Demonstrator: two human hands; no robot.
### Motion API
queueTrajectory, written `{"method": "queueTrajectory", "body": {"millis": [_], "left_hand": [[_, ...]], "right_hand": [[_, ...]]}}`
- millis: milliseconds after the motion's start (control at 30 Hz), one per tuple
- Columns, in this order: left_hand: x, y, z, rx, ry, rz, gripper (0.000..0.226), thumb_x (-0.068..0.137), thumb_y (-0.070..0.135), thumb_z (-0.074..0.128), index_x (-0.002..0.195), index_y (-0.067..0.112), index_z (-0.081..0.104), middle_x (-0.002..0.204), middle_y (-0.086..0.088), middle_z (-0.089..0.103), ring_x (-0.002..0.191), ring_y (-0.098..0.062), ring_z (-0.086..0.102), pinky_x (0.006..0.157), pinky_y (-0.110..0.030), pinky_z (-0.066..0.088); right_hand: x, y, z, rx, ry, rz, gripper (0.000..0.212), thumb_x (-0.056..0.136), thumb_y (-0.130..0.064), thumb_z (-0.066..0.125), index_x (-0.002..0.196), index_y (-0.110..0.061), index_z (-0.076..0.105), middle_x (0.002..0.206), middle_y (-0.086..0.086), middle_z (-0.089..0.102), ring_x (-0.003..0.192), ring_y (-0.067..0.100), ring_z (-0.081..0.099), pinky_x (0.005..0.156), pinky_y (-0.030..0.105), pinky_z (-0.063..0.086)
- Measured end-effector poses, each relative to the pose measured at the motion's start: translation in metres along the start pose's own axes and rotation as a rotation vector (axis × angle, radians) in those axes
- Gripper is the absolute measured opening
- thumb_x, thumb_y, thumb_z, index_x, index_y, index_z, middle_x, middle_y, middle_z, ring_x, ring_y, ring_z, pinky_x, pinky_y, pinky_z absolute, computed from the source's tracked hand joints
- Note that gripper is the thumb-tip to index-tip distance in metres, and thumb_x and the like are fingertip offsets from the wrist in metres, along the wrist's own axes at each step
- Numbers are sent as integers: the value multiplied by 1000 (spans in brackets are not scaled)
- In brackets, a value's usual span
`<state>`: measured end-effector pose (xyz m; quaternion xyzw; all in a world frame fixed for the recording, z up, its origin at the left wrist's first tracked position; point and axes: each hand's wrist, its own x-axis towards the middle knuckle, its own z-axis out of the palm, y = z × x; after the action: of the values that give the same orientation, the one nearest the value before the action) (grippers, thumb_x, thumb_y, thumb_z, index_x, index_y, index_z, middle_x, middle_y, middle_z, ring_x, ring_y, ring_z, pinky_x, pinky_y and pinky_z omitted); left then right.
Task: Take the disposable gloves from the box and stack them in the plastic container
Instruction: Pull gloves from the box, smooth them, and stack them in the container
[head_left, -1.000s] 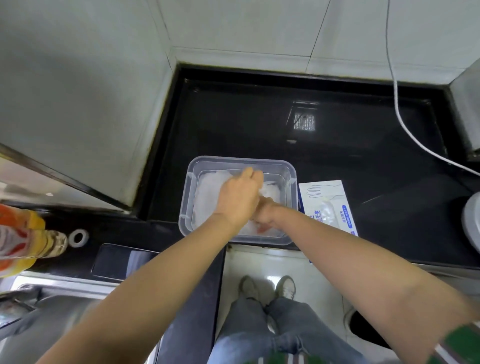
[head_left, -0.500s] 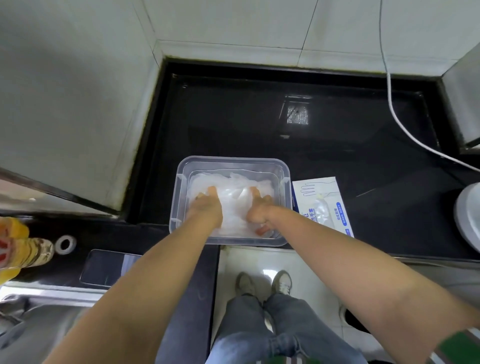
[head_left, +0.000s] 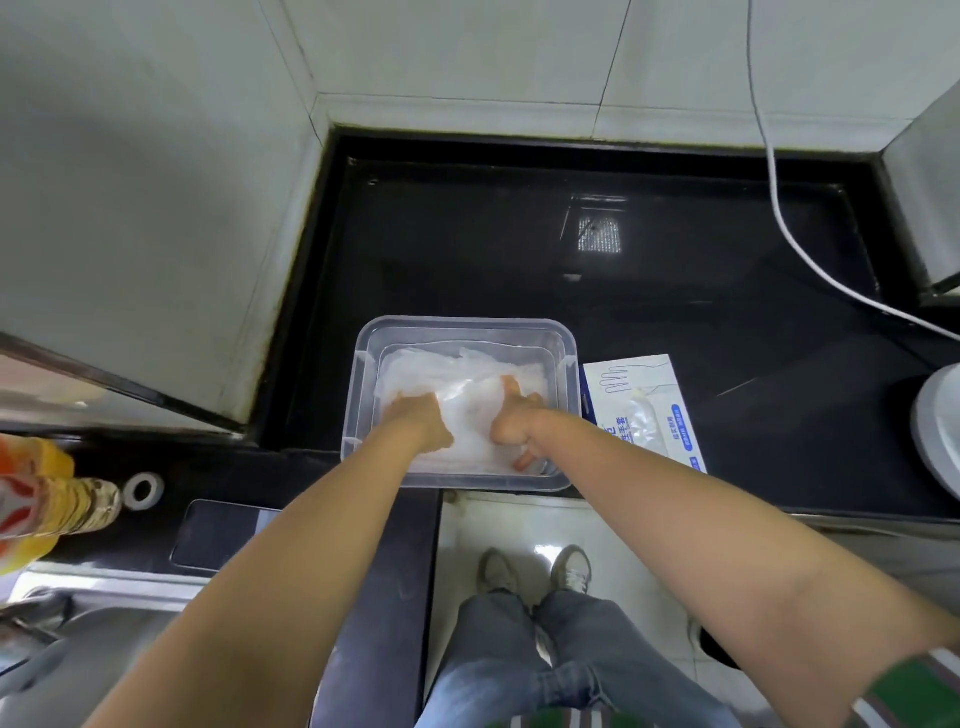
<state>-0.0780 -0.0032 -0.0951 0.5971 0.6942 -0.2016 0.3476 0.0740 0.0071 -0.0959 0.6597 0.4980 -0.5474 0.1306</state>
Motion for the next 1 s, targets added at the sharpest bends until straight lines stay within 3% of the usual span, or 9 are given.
{"method": "queueTrajectory", "body": {"millis": [100, 233, 367, 500, 600, 733, 867, 933, 1000], "left_hand": [[-8, 8, -6, 0, 182, -15, 24, 96, 24, 52, 114, 9, 58, 103, -7, 60, 85, -19, 51, 69, -27, 40], [-23, 25, -19, -102, 288, -29, 23, 93, 23, 50, 89, 9, 67, 81, -3, 69, 73, -21, 65, 59, -29, 47], [-40, 69, -31, -200, 358, 73, 29, 95, 28, 51, 78, 11, 68, 73, -4, 70, 64, -19, 66, 68, -31, 55], [-61, 129, -27, -283, 473, 319, 26, 96, 23, 49, 73, 14, 58, 75, -7, 62, 77, -27, 61, 61, -32, 44], [-69, 170, -8, -409, 380, 430, 15, 97, 14, 44, 102, 12, 58, 95, -10, 66, 91, -32, 62, 74, -38, 50], [-64, 207, 30, -338, 165, 340, 34, 99, 18, 46, 129, 5, 40, 128, -18, 53, 115, -37, 55, 88, -40, 44], [-50, 201, 68, -287, 91, 244, 53, 93, 11, 54, 140, 8, 29, 139, -17, 39, 119, -37, 51, 90, -39, 44], [-46, 194, 77, -293, 91, 258, 63, 90, 12, 62, 141, 13, 25, 139, -16, 35, 113, -37, 54, 86, -39, 45], [-46, 191, 78, -289, 89, 290, 71, 85, 16, 71, 140, 13, 26, 137, -15, 35, 110, -37, 56, 84, -38, 45]], "right_hand": [[-9, -9, -16, 109, -34, -11, 82, 98, -11, 51, 157, -26, -3, 143, 18, 40, 100, 31, 65, 82, 42, 60], [-39, -18, -55, 310, 12, -226, 38, 99, -7, 52, 135, -2, 44, 89, 11, 57, 74, 20, 64, 78, 37, 61], [-63, 1, -95, 421, 323, -445, 15, 97, -8, 53, 87, -11, 63, 69, 6, 58, 54, 16, 52, 46, 23, 52], [-63, 61, -113, 231, 555, -326, 18, 91, -13, 56, 76, -15, 65, 68, -2, 59, 65, 17, 56, 58, 31, 51], [-59, 106, -101, -58, 522, -161, 22, 90, -17, 56, 67, -16, 58, 73, 1, 60, 74, 25, 57, 65, 32, 47], [-47, 141, -76, -239, 519, -131, 13, 89, -19, 58, 102, -17, 55, 109, 6, 58, 93, 29, 60, 77, 36, 50], [-42, 154, -62, -198, 604, -207, 13, 94, -26, 55, 104, -18, 55, 100, 7, 60, 93, 32, 61, 77, 42, 48], [-41, 155, -62, -247, 599, -178, 25, 94, -20, 56, 118, -18, 63, 117, 8, 57, 103, 31, 58, 79, 35, 46], [-40, 156, -63, -217, 631, -142, 28, 92, -21, 56, 117, -13, 66, 103, 0, 56, 92, 26, 57, 66, 22, 39]]}}
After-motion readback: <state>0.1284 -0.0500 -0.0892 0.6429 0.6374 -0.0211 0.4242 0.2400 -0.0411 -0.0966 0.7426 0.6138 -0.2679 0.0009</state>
